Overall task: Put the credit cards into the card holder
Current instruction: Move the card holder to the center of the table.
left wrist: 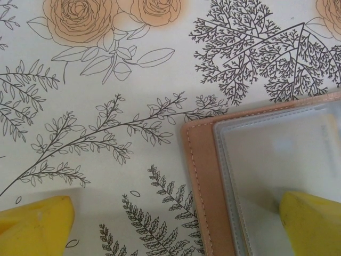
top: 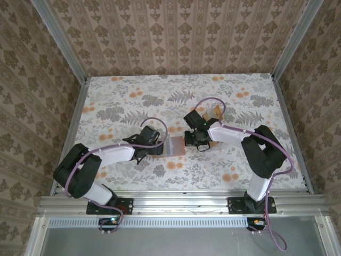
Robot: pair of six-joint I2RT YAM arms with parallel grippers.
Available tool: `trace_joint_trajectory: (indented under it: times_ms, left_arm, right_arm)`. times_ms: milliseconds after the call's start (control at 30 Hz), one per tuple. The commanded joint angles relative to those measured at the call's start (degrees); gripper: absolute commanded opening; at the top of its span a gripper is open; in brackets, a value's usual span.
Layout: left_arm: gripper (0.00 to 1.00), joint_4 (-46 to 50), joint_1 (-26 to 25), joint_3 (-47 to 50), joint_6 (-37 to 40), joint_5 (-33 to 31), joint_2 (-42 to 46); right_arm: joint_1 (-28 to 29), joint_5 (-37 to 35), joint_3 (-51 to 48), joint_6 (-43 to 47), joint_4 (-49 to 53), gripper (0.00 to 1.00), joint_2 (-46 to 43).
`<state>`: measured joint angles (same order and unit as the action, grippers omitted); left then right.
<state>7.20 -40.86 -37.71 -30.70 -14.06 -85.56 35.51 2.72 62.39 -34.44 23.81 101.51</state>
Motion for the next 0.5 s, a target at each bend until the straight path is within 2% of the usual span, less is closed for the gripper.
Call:
trace_joint_trajectory:
  times_ms: [0,67,300,467]
  left_arm:
    - [1.00,1.6,-0.2,1.7,-1.0,-1.7,0.7]
    - [1.00,1.6,-0.2,1.9,-1.0,-1.7,0.8]
    - [1.00,0.9,-0.3,1.7,-0.6,-1.2,0.7]
    - [1.00,1.2,-0.2,1.2,-0.4,-1.2,1.2]
  right_arm:
    - [-0.1,-1.5,-0.5,0.0,0.2,0.01,-1.8]
    - [-0.2,-1.4,-0.3,0.1,0.4,0.05,-2.0]
    - [-0.4,-1.2,2.8,2.2,4.4,0.39,-6.2]
    - [-1.8,-3.7,5.0,5.0,9.3,0.45,-9.7]
